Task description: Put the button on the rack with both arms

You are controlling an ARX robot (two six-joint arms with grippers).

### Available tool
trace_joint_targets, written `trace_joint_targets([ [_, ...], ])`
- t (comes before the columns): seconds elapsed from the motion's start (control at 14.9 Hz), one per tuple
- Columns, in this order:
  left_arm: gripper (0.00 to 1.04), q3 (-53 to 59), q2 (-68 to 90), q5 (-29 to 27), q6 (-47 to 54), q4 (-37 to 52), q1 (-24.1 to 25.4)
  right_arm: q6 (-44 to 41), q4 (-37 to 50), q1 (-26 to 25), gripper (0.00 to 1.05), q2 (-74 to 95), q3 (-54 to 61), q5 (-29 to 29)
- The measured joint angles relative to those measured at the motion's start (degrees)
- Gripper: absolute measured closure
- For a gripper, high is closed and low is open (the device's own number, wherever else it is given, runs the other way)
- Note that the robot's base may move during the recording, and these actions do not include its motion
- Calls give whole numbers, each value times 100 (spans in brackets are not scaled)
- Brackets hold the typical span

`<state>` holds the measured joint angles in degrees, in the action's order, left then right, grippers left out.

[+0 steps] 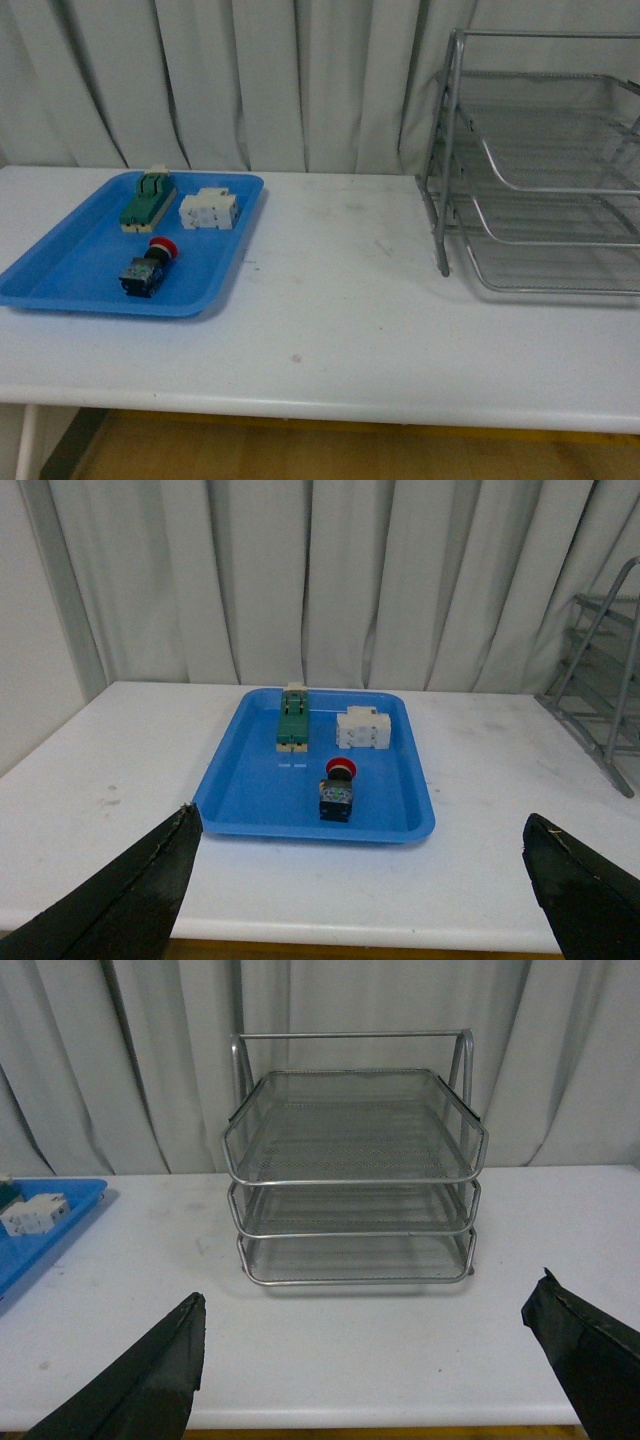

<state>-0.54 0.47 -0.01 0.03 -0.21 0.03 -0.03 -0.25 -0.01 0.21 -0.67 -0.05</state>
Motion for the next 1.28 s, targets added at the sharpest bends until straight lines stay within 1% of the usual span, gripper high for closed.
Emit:
trace_joint_targets([
  [0.13,7,0,0,-2,0,0,0,0,2,0,6,0,0,0],
  [0.2,7,0,0,2,0,2,0,645,-291,-118,6,1528,-376,-304],
  [0.27,7,0,0,-2,0,0,0,1069,264,-295,6,2151,-376,-621],
  [0.34,7,0,0,0,0,-2,0,1576,1207,-501,6,3075,-382,-962],
  [0.4,7,0,0,-2,0,0,0,2135,2011,-625,6,3965,-413,-1158],
  [0.47,7,0,0,0,0,0,0,2876,3187,-737,6,5298,-533,-1268],
  [0.61,7,0,0,0,0,0,0,3912,4907,-809,6,7261,-966,-1276],
  [0.67,7,0,0,0,0,0,0,4380,5600,-841,6,8168,-1309,-1318],
  [0.74,7,0,0,0,0,0,0,4804,6085,-844,6,8985,-1659,-1379],
  [0.88,7,0,0,0,0,0,0,5589,6555,-772,6,10334,-2337,-1416],
  [0.94,7,0,0,0,0,0,0,5969,6430,-671,6,10885,-2743,-1368],
  [1.01,7,0,0,0,0,0,0,6155,6345,-579,6,11206,-3025,-1325],
  [1.28,7,0,0,-2,0,0,0,6588,5796,-205,6,11980,-4271,-1222],
])
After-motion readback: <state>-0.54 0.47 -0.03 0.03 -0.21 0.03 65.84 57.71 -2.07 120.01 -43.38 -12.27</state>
